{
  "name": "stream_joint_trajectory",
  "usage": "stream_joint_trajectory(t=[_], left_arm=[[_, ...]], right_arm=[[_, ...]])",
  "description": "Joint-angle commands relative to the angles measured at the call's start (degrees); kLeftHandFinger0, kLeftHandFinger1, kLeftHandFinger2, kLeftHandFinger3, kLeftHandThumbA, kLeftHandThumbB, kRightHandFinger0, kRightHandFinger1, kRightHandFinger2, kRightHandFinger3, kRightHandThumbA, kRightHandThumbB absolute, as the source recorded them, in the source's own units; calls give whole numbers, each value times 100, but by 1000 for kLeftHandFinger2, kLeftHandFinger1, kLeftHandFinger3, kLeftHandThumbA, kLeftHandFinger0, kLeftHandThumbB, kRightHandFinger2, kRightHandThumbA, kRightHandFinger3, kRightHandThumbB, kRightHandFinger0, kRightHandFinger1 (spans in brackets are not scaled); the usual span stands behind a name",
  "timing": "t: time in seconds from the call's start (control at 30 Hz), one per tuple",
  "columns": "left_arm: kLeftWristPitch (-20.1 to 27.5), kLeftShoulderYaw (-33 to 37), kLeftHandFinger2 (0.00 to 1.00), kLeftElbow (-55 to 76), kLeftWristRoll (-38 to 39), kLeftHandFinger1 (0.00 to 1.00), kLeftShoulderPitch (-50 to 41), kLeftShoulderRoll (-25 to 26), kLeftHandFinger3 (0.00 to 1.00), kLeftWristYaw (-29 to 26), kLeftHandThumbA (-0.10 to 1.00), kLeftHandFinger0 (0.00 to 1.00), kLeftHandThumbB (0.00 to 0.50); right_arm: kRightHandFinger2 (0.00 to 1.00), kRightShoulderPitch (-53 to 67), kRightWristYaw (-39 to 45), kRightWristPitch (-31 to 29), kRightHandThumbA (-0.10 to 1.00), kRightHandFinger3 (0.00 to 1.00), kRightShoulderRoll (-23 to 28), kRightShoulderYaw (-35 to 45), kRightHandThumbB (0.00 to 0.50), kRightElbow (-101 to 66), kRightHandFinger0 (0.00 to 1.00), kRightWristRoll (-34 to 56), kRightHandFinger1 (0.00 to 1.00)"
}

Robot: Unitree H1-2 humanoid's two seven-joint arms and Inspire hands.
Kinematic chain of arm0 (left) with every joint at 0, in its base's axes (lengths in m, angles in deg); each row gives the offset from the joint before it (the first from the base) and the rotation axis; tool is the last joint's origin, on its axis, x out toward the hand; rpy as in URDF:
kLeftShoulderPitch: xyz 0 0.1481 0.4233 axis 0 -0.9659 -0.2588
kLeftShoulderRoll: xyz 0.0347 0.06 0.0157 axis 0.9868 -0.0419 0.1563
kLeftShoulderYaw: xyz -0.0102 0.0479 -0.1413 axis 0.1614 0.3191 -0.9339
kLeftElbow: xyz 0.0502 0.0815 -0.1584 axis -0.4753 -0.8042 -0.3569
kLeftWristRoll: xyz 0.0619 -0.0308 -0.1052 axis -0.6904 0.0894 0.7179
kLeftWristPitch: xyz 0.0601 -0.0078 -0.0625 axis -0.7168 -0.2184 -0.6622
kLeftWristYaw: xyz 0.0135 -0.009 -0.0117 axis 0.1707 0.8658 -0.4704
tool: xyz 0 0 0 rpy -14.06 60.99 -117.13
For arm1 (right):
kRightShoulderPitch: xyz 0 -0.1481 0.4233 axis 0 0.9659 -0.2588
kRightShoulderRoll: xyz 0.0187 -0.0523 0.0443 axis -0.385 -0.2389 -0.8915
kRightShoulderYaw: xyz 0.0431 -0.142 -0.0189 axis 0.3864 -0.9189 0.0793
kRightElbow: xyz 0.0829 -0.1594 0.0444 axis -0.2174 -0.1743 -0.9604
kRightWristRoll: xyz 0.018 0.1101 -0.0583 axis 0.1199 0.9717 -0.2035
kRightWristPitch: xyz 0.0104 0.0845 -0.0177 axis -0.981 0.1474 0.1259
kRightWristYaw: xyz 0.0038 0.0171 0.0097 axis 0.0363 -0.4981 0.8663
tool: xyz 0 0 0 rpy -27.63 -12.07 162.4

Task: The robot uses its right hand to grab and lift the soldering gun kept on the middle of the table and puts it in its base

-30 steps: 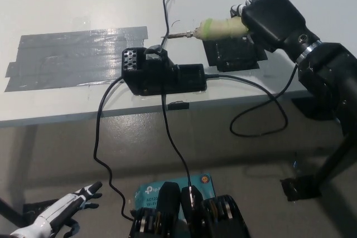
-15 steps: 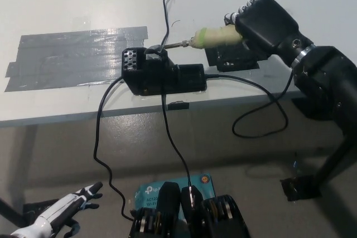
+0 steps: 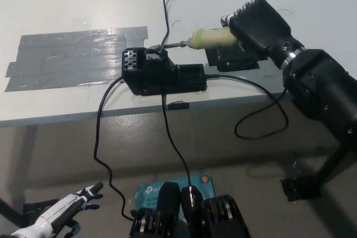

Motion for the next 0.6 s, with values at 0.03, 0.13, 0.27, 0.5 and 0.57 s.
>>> stream_joint_trajectory(t=[0.03,0.13,0.27,0.5,0.57], left_arm=[[-69,-11,1000,117,-14,940,1,37,1000,131,1000,1000,500],[-69,-20,1000,134,2,914,9,11,1000,110,1000,1000,500],[-69,-40,1000,134,-12,915,3,9,1000,90,1000,1000,500],[-69,-16,1000,144,-82,904,51,32,1000,115,1000,1000,500],[-69,-28,1000,127,-65,910,47,21,1000,112,1000,1000,500]], right_arm=[[117,-425,193,344,-100,216,18,90,0,-90,0,-112,0],[150,-445,291,344,-100,165,45,21,43,-130,0,-191,0],[170,-474,-87,147,-100,1,31,-99,102,-56,0,-336,0],[64,-464,-506,-185,-37,386,39,-112,148,-71,0,-306,0],[108,-503,-417,-150,-100,86,51,-118,78,-59,0,-326,0]])
